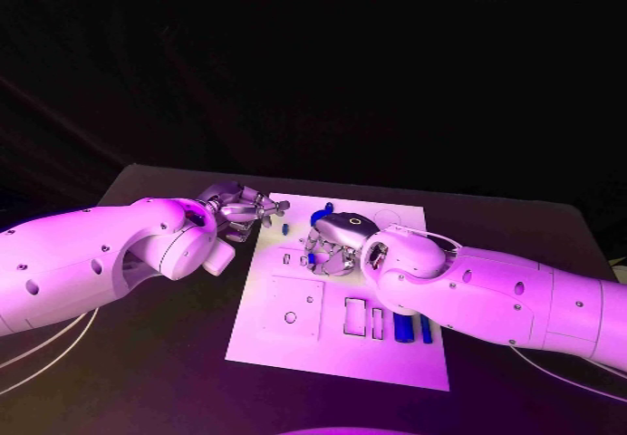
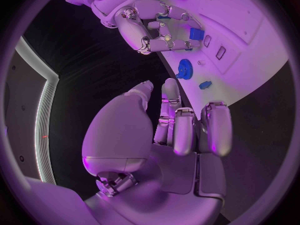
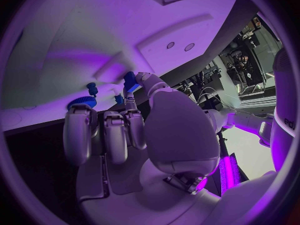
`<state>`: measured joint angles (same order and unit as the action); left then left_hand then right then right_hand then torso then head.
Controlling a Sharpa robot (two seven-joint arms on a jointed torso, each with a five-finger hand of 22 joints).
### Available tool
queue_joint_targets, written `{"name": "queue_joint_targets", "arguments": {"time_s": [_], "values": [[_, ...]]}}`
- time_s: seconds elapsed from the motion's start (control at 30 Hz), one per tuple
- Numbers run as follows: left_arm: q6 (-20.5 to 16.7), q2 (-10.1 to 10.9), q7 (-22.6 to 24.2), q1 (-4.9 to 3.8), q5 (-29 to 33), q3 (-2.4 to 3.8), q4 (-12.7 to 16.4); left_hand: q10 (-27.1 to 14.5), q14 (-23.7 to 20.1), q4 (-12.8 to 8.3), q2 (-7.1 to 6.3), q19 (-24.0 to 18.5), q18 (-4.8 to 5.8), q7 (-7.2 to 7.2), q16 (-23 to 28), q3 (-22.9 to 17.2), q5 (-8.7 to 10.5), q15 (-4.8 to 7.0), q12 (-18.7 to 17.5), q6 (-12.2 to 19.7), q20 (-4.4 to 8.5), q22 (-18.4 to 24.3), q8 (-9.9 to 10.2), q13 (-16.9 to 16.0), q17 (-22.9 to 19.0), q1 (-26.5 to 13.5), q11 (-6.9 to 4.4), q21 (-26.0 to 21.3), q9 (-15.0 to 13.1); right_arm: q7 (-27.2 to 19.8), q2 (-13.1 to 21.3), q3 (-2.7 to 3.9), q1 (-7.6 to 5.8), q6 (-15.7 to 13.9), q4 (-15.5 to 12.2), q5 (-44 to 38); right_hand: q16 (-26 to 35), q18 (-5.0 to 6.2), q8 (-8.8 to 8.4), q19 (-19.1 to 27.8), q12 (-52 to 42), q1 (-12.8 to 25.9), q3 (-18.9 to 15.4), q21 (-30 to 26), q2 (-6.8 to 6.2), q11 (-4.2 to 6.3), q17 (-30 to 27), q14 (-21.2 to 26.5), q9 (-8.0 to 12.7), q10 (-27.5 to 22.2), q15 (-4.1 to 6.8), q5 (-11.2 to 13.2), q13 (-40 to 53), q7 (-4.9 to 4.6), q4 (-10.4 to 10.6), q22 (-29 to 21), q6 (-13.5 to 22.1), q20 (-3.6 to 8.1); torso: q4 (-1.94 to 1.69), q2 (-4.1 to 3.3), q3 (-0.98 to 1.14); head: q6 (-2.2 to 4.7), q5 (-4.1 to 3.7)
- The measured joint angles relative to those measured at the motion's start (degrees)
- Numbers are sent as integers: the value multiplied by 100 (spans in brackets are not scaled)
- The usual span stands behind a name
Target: Assemble the parts on the task board
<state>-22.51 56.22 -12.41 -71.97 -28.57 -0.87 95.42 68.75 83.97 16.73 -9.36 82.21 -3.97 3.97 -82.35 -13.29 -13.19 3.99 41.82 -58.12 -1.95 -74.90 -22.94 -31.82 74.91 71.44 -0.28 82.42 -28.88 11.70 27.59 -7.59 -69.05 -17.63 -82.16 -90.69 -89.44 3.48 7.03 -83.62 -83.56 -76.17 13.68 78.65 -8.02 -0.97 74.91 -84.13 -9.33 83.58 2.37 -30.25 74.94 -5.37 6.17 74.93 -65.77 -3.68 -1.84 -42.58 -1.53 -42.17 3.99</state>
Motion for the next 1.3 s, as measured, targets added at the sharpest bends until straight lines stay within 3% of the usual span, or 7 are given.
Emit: {"name": "queue_joint_targets", "arguments": {"time_s": [0.83, 1.03, 1.3], "values": [[47, -20, -11, 0, -9, 0, 12, 0, 0, 0, 0, 0, -1, -21, 0, 0, 0, 0, 0, 21, 0, -5, 0, 5, 4, 0, 0, 0, 1, 112, -27, 6, -6, 51, -1, -58, 28, 0, 4, 0, 205, 62, 16, -61, 1, -20, 0, 0, 2, -65, 0, 34, 0, -22, 17, -2, 39, 0, 3, -3, 2, -23, 15], [74, -22, -20, 0, -10, 0, 10, 0, 0, 0, 0, 0, 0, -21, 0, -1, 0, 0, 0, 20, 0, -4, 0, 11, 3, 0, 0, 0, 7, 116, -27, 3, -5, 50, 5, -60, 54, 0, -108, 0, 268, 215, 42, -119, -29, -72, -1, 0, 21, -134, 0, 31, 0, -124, 42, -2, 218, 0, 3, -2, 3, -24, 15], [136, -27, -41, 0, -13, 0, 3, -11, 0, 4, 24, 0, -1, 0, 0, 28, 0, 0, -11, 41, 0, -4, 0, 16, 3, -23, 11, 0, 12, 122, -27, 0, -3, 47, 5, -61, 54, 0, -130, 0, 303, 201, 49, -155, -70, -93, 4, 2, 38, -155, -2, 52, 0, -147, 49, -3, 283, 0, 3, -1, 5, -28, 16]]}}
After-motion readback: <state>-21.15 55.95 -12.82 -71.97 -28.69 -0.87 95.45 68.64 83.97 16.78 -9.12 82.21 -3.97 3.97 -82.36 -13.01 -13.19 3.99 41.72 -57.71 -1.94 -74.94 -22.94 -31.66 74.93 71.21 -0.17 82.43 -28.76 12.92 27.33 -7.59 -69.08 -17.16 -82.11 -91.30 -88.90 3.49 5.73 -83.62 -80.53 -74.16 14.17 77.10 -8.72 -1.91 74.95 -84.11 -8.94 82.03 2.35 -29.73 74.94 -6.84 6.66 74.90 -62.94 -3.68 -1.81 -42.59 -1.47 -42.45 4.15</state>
